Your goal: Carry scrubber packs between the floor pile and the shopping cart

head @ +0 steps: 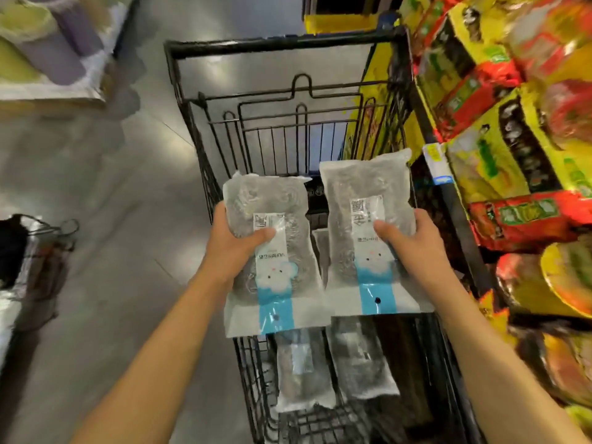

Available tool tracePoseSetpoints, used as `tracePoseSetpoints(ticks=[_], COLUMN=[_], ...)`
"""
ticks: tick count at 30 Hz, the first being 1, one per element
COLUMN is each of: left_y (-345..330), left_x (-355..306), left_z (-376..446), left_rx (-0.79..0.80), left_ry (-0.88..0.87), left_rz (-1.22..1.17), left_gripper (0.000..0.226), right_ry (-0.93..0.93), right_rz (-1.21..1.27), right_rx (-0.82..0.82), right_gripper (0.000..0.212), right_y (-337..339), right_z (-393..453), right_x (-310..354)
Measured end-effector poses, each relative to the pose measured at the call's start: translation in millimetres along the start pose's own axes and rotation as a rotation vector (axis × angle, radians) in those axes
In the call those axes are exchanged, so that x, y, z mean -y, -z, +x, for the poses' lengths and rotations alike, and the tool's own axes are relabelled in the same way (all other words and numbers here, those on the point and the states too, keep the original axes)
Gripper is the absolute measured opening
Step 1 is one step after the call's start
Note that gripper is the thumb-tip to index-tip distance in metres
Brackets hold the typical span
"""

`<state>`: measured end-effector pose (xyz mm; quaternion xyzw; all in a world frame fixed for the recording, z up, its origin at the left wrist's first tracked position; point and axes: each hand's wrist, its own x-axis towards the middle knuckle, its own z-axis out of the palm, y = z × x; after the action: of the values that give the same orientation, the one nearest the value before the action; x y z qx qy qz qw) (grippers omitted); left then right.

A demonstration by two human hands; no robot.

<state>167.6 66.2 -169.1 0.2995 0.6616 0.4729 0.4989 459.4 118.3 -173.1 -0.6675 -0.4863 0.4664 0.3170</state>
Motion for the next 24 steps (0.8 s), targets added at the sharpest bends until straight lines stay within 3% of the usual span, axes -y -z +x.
tracePoseSetpoints(ticks=[6,12,16,20,24], left_y=[-12.0,-23.4,-28.9,-36.7,-44.1], left_x=[50.8,96.3,125.8,139.9,140.3], left_z=[40.1,54.6,60.1,64.2,66.0], left_rx=[-0.051,-0.111,-0.124,-0.146,-0.114], left_ry=[0.009,0.050,0.127,0.129,0.127], left_rz=[0.020,0.059,0.086,0.101,0.137], left_gripper=[0.057,0.068,0.069,0.064,0.060], right_ry=[-0.053,-0.220,-0.259,-0.287,-0.218], right_rz=[-0.042,-0.144,-0.233,-0.397,-0.560], right_rx=[0.046,0.057,0.112,0.093,0.033], right_gripper=[0.047,0.055,0.042,0.063,0.061], right_y=[-19.7,-64.0,-94.2,-110.4,-119.0], right_z=[63.6,116.8,144.5,165.6,163.3], right_x=[-69.7,-156.8,-209.6,-238.3,-236.5])
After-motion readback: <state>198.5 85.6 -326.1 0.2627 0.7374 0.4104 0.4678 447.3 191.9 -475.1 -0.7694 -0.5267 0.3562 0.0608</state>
